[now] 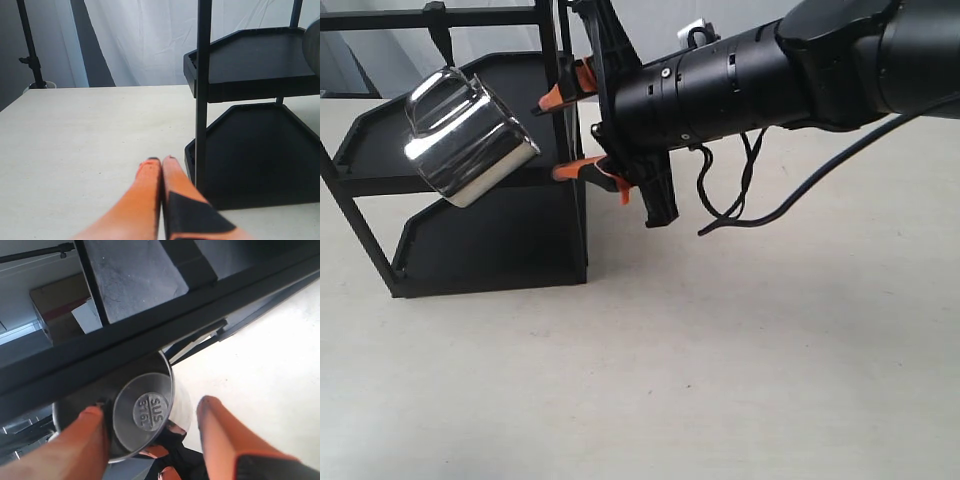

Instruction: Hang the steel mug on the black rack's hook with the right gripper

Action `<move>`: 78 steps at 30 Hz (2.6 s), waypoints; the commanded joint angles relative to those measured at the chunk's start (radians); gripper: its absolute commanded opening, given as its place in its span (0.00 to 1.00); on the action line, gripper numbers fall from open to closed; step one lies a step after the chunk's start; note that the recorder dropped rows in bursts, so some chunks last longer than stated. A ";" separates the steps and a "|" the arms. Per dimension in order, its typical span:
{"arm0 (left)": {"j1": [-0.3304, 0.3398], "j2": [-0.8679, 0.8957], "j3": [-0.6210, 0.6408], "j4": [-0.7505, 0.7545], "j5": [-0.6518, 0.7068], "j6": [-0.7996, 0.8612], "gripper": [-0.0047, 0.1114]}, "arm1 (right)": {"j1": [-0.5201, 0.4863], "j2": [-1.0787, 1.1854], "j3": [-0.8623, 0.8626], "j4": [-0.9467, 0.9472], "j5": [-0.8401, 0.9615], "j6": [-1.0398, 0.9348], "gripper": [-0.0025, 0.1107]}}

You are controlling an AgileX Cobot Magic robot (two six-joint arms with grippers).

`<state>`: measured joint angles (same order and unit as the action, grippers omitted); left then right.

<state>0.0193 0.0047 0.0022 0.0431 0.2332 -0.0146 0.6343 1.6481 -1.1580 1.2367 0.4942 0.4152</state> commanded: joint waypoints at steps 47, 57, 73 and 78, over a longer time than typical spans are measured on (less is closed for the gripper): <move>-0.001 -0.005 -0.002 -0.001 -0.002 -0.002 0.05 | -0.134 -0.433 0.005 -1.337 0.210 0.206 0.48; -0.001 -0.005 -0.002 -0.001 -0.002 -0.002 0.05 | -0.138 -0.601 0.007 -1.359 0.132 0.206 0.44; -0.001 -0.005 -0.002 -0.001 -0.002 -0.002 0.05 | -0.488 -0.959 0.452 -1.439 -0.142 0.173 0.01; -0.001 -0.005 -0.002 -0.001 -0.002 -0.002 0.05 | -0.567 -1.121 0.647 -1.566 -0.436 -0.061 0.01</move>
<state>0.0193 0.0047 0.0022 0.0431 0.2332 -0.0146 0.1048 0.6006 -0.5975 -0.2580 0.2278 0.4670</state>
